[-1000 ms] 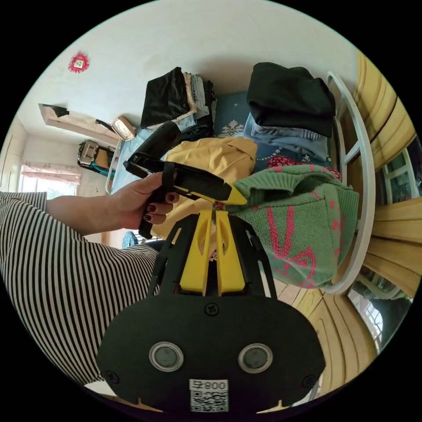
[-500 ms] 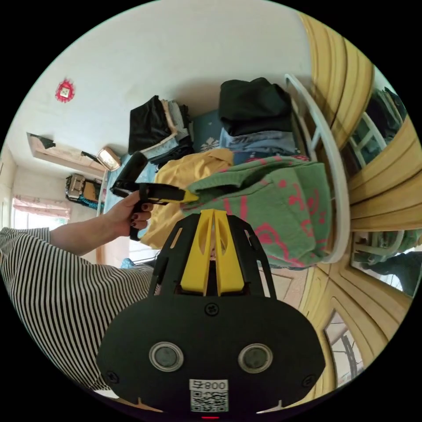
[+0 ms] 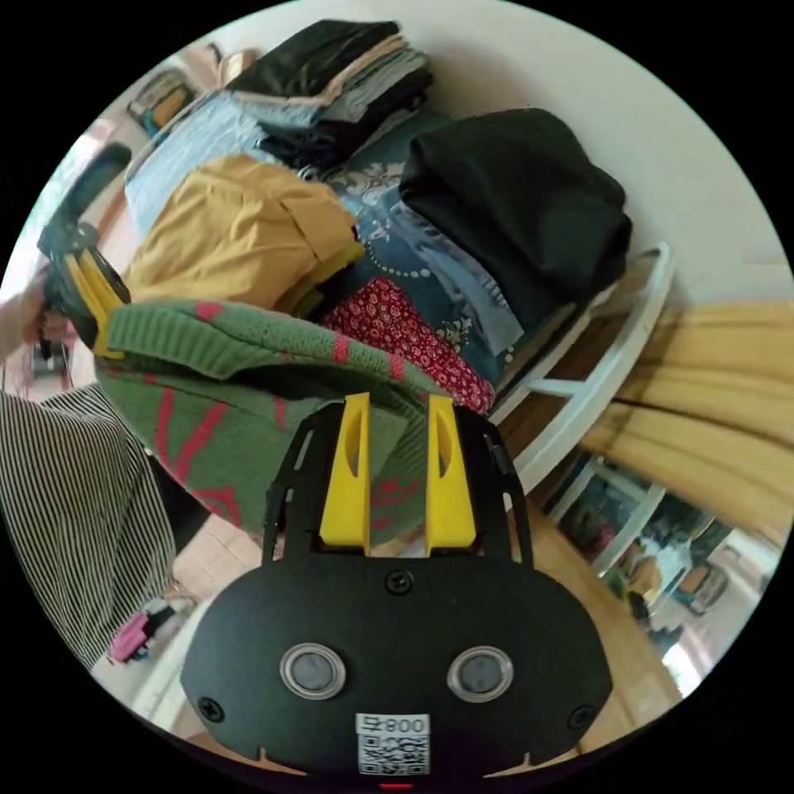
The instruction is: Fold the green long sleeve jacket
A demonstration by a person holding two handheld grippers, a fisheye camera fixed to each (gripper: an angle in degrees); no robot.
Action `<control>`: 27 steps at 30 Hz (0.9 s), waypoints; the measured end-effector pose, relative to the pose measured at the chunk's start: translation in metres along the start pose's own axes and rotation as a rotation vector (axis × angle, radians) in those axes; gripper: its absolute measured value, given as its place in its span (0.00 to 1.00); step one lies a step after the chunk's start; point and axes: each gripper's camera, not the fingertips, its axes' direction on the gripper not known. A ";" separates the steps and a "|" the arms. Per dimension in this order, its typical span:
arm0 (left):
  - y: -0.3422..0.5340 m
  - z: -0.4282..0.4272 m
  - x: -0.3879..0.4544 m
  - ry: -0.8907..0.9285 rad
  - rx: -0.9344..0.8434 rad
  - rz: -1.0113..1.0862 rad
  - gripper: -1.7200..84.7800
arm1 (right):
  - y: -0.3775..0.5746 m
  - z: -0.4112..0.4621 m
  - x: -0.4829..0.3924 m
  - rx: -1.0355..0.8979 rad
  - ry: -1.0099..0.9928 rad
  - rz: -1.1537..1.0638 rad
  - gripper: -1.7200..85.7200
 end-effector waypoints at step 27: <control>0.256 -0.063 -0.022 0.206 -0.013 0.154 0.06 | 0.322 -0.250 0.159 0.126 -0.162 0.100 0.06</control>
